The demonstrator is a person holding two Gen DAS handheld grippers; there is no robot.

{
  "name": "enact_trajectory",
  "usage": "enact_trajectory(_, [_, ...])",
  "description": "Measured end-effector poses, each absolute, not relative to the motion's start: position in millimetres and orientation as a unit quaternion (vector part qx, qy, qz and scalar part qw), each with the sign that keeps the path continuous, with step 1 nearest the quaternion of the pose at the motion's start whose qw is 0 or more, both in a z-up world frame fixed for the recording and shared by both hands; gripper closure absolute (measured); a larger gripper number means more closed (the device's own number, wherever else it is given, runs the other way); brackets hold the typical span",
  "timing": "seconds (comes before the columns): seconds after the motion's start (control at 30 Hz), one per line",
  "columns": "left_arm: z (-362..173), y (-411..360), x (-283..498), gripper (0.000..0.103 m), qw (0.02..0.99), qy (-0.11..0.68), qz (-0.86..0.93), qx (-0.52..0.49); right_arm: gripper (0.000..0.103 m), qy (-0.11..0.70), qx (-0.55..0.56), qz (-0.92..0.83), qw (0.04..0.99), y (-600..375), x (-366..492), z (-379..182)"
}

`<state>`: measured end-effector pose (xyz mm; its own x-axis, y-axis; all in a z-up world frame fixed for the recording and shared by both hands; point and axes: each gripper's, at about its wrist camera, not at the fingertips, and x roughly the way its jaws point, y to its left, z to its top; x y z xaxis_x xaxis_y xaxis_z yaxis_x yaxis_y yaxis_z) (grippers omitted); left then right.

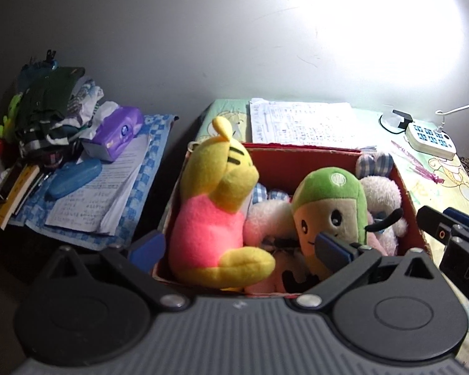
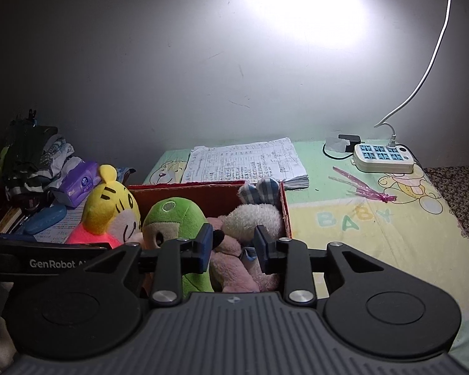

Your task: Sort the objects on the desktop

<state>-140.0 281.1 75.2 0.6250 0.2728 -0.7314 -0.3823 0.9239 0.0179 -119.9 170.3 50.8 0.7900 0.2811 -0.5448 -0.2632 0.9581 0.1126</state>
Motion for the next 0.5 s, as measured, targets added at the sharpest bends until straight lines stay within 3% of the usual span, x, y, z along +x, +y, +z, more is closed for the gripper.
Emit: enact_trajectory(0.5, [66,280,-127,0.001,0.885,0.411,0.217,-0.026,0.07,0.294,0.019,0.137,0.946,171,-110,48])
